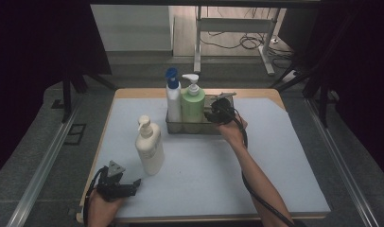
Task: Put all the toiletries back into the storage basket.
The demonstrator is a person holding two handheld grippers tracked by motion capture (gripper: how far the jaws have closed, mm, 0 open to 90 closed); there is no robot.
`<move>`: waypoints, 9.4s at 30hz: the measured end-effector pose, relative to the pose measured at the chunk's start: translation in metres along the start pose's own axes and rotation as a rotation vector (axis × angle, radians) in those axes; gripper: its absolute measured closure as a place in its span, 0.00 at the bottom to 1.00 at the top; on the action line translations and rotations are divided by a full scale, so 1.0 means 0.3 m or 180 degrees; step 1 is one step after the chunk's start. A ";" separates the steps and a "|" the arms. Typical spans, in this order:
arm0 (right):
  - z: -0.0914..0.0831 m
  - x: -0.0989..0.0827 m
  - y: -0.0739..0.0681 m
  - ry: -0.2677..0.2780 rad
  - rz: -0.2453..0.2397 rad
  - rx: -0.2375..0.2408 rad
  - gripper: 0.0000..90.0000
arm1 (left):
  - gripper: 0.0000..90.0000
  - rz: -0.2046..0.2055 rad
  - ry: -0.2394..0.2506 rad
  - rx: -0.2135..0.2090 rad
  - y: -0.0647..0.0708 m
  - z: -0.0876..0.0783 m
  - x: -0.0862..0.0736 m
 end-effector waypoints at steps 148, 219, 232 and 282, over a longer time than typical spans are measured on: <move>-0.388 -0.661 -0.060 -0.0271 -0.0203 0.0250 0.00 | 0.99 0.0383 -0.0007 -0.0604 0.112 0.099 0.147; -0.437 -0.514 -0.158 -0.0021 -0.0264 0.0650 0.05 | 0.13 0.0365 -0.0006 -0.0343 0.096 0.085 0.082; -0.415 -0.392 -0.237 0.0117 -0.0407 0.0797 0.06 | 0.13 0.0362 0.0004 -0.0333 0.097 0.086 0.081; -0.253 -0.071 -0.510 0.0361 -0.0705 0.1071 0.14 | 0.14 0.0367 0.0003 -0.0331 0.096 0.086 0.081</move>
Point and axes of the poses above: each handheld gripper's, and its own axes: z roughly forward along the jaws, x roughly out of its top, y roughly to its right, the point moved 2 cm from there along z, roughly forward along the jaws, and after that the axes turned 4 degrees about -z, right-handed, at the moved point
